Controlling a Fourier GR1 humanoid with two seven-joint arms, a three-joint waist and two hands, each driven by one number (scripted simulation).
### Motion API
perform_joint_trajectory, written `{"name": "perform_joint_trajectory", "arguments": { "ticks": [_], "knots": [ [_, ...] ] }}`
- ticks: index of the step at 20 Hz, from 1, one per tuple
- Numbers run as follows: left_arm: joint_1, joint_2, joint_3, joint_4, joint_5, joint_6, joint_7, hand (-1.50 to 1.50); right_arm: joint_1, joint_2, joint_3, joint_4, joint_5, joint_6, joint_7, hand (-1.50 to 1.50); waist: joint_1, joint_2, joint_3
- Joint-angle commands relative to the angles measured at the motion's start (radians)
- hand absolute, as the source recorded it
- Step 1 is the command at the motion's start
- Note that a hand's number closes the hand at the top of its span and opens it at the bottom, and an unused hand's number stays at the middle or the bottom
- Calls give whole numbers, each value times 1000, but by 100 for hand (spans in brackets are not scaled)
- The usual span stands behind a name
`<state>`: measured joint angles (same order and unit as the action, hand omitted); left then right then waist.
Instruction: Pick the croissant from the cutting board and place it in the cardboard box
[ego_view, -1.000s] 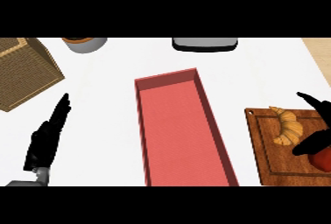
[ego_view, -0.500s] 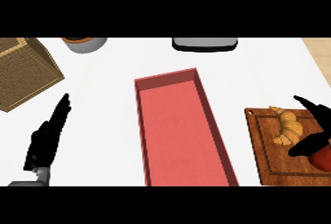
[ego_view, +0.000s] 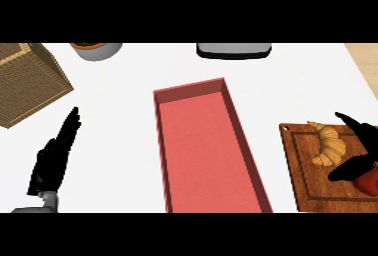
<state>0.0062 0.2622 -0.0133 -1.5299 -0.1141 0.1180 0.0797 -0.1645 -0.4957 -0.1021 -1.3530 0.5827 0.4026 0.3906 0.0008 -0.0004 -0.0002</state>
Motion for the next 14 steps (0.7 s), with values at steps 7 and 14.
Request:
{"name": "perform_joint_trajectory", "arguments": {
  "ticks": [7, 14],
  "knots": [
    [75, 7, 70, -77, 6, -92, -15, 0, -43, 48, -7, 112, 84, -35, -69, -150, 3, 0, 0],
    [-16, -73, 44, 7, -66, -44, 5, 0, -13, 64, -16, 46, 86, 40, -14, -150, -2, -1, 0]
  ]
}}
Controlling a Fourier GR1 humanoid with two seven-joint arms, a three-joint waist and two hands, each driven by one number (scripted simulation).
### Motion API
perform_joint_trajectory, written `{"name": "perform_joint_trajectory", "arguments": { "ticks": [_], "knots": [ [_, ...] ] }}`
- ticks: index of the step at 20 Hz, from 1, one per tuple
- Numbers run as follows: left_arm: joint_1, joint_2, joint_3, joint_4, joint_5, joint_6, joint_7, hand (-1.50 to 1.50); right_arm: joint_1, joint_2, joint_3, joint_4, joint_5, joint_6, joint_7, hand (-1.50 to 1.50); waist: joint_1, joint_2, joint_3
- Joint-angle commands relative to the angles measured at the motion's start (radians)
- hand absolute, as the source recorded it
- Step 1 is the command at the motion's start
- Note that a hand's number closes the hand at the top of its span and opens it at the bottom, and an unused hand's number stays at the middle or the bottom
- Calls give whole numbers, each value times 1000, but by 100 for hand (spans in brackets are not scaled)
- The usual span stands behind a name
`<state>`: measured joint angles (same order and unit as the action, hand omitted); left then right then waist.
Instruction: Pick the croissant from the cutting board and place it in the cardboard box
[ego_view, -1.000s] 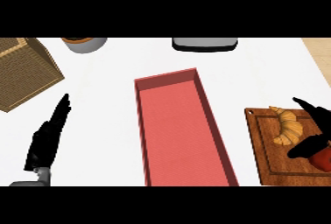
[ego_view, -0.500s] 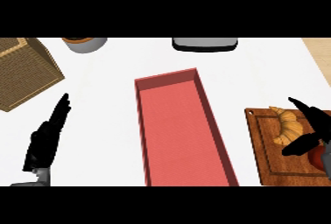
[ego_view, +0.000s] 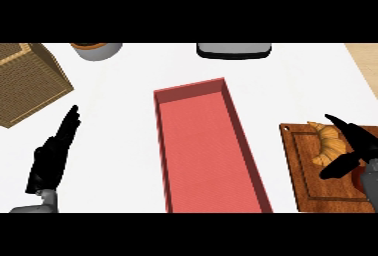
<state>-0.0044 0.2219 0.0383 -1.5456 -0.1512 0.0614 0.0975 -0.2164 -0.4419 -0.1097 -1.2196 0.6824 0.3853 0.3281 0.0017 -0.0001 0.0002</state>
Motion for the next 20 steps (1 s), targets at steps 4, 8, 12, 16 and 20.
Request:
{"name": "perform_joint_trajectory", "arguments": {
  "ticks": [4, 8, 12, 16, 20],
  "knots": [
    [-24, -9, 46, 54, 0, -36, -38, 0, 15, 1, -31, 19, 4, 4, -72, 150, -1, 0, 0],
    [-8, -4, -2, -100, -25, -30, 96, 0, 20, 42, 38, 65, 159, -247, -108, 150, 3, 0, 1],
    [-15, -31, 21, 33, -24, -24, -17, 0, -102, -29, -19, 185, 173, -253, -150, 150, 3, 2, 0],
    [-55, -14, 37, -8, -33, -25, 57, 0, 73, 44, 30, -48, 216, -327, -83, 150, -8, -1, 0],
    [80, -17, 46, -37, -30, -7, -10, 0, 384, 129, 156, -375, 323, -357, 74, 150, -71, -26, -6]
  ]
}}
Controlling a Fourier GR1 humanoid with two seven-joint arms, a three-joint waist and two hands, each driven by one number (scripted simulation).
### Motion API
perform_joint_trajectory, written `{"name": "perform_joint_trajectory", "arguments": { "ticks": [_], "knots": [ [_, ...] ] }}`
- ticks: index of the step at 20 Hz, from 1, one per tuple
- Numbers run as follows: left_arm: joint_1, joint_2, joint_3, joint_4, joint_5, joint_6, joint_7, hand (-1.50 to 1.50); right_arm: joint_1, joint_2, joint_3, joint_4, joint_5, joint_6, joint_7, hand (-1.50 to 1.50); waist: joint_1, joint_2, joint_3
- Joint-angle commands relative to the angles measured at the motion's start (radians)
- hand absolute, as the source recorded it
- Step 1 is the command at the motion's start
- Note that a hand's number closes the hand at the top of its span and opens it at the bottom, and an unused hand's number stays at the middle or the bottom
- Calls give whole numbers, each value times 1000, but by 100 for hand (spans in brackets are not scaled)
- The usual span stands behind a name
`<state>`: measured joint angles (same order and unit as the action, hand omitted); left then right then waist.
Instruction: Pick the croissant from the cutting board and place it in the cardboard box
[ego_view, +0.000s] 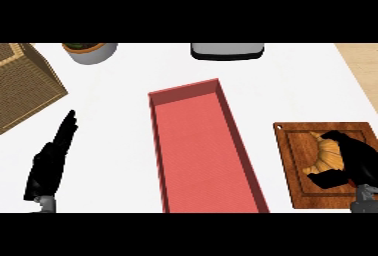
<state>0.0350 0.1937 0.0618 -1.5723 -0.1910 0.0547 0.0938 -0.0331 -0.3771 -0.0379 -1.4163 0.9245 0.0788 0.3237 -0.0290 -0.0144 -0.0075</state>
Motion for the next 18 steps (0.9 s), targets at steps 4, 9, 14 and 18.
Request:
{"name": "perform_joint_trajectory", "arguments": {
  "ticks": [4, 9, 14, 18],
  "knots": [
    [75, 1, 17, -9, -3, 12, -36, 0, 408, 115, 193, -442, 214, -108, 187, 150, -36, -6, 2],
    [2, 6, 32, 0, 24, -7, 13, 0, 625, 122, 287, -816, 349, -79, 311, 150, -17, 4, 4],
    [1, -19, -1, -2, -6, 11, -3, 0, 645, 179, 409, -1024, 285, -175, 221, 150, -6, 4, 6],
    [-15, 4, 27, 46, 3, -3, -22, 0, 628, 180, 529, -1143, 300, -170, 189, 150, 4, 7, 6]
  ]
}}
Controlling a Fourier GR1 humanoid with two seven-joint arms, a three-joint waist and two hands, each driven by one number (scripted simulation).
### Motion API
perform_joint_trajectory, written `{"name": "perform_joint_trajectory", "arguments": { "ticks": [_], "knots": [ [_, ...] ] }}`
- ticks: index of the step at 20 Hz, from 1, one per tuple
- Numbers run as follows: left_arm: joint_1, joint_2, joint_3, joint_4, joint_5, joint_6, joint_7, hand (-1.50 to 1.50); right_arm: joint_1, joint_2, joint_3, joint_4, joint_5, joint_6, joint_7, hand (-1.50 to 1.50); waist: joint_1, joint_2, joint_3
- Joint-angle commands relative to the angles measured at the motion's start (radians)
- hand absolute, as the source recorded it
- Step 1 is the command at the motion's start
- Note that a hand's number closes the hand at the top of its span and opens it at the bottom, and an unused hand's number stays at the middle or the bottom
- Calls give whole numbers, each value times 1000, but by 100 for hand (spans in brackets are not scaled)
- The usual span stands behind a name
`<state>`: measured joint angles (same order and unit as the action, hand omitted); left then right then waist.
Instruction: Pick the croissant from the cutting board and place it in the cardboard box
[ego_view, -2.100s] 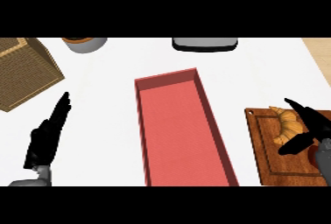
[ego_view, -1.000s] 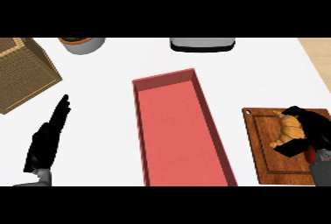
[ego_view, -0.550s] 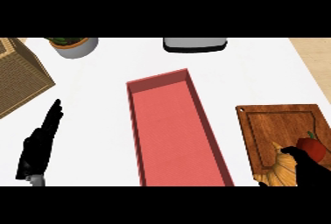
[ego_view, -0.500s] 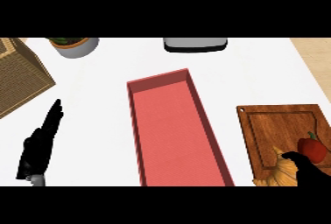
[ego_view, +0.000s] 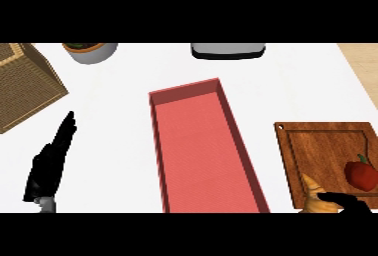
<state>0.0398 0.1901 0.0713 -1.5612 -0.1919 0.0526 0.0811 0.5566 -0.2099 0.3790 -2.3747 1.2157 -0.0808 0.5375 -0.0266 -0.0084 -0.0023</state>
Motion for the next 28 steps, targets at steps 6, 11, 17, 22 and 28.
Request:
{"name": "perform_joint_trajectory", "arguments": {
  "ticks": [6, 11, 17, 22, 28],
  "knots": [
    [-51, 2, -2, 19, -1, -14, 10, 0, -186, 89, 220, -196, 55, 120, 84, 150, 26, 9, 0],
    [-21, -10, -16, -24, -4, -18, 23, 0, -483, 206, 281, -74, 129, 229, 301, 150, 38, 10, 0],
    [-68, -5, -23, -54, -8, -36, 103, 0, -862, 209, 129, 88, -49, 360, 513, 150, 40, 11, 2],
    [-80, 29, 24, -24, 18, -61, 66, 0, -1010, 210, 87, 364, -156, 256, 544, 150, 43, 11, 2],
    [-45, -20, -15, -29, -22, -22, 28, 0, -1064, 210, 126, 650, -192, 81, 534, 150, 42, 10, 2]
  ]
}}
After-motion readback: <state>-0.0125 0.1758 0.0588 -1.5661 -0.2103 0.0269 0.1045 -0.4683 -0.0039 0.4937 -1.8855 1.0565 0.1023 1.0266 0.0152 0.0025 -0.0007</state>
